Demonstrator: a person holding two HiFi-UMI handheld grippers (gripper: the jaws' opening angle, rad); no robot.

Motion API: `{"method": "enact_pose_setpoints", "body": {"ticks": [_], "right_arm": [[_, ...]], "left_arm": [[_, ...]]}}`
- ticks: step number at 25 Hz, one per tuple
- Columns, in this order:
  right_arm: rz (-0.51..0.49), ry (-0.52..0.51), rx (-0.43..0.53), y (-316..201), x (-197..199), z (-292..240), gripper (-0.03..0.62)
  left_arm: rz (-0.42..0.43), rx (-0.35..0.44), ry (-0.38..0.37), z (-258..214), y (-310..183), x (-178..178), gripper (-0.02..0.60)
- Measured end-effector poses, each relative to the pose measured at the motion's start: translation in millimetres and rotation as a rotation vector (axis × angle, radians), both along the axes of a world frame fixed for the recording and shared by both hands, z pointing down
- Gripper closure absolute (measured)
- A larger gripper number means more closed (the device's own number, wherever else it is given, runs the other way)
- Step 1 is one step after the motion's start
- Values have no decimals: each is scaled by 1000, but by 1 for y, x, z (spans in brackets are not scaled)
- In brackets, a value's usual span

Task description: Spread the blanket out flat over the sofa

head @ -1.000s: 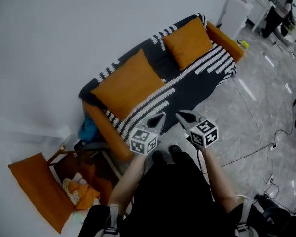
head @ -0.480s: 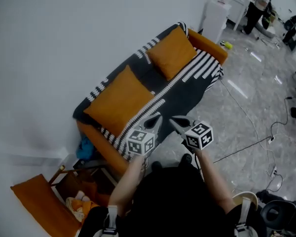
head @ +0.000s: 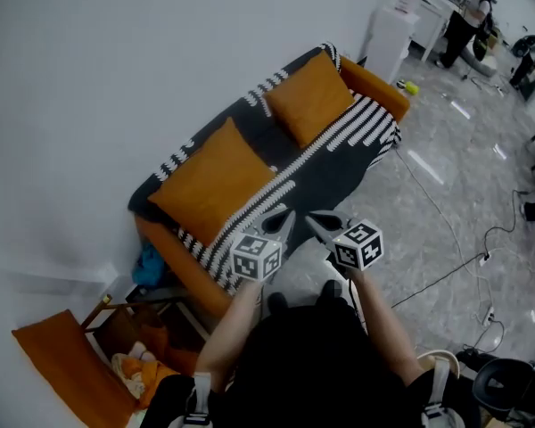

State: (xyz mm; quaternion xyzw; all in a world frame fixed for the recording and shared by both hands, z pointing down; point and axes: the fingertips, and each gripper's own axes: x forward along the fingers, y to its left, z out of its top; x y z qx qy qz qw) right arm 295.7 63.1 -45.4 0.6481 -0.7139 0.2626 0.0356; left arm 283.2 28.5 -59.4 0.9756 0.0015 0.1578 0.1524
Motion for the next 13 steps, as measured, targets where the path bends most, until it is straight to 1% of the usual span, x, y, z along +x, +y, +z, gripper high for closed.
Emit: {"method": "enact_pose_setpoints", "body": {"ticks": [7,13], "right_arm": [[-14,16,2,-5,-5,-3,594],[-5,45,10,-4,5,-11,594]], "left_arm": [[-14,6,0,-3,-5,-7,571],[-13,22,12,-11,-7,-1,571]]}}
